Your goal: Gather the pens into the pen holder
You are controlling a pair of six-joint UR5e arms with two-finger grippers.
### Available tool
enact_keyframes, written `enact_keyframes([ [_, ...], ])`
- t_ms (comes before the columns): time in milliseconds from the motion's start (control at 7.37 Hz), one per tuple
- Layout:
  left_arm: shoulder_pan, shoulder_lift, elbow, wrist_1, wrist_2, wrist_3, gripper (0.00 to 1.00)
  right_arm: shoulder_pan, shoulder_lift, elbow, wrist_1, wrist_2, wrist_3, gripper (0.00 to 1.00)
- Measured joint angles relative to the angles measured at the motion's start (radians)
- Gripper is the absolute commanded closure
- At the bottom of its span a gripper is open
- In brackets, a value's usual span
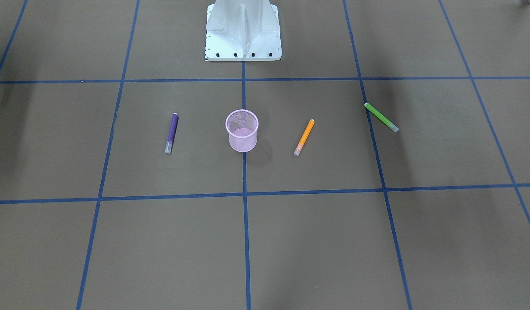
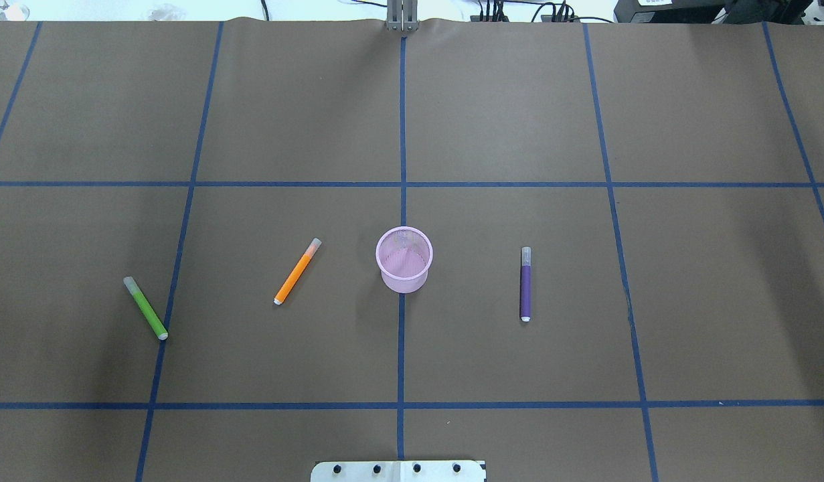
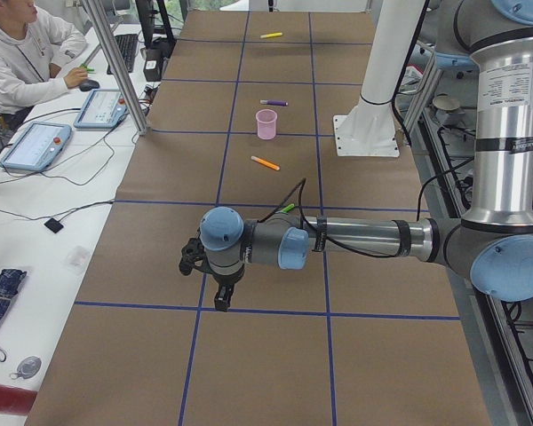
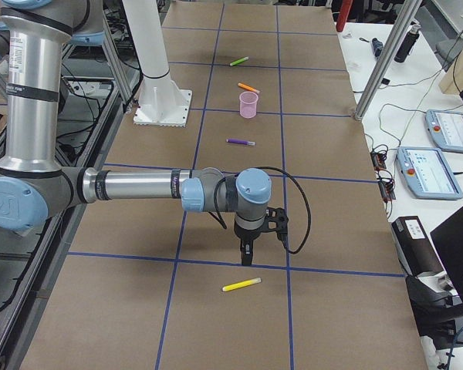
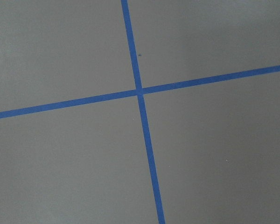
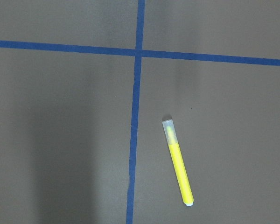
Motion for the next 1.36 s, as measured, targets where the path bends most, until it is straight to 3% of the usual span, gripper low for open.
enact_keyframes([
  [814,0.004,0.022,-0.046,0.0,-0.004,-0.002,0.0,0.0,0.014,0.011,0.024,0.0,-0.003,0.0],
  [1357,0.004,-0.016,-0.085,-0.103,0.001,-0.012,0.0,-0.002,0.026,-0.021,0.353,-0.004,0.001,0.0],
])
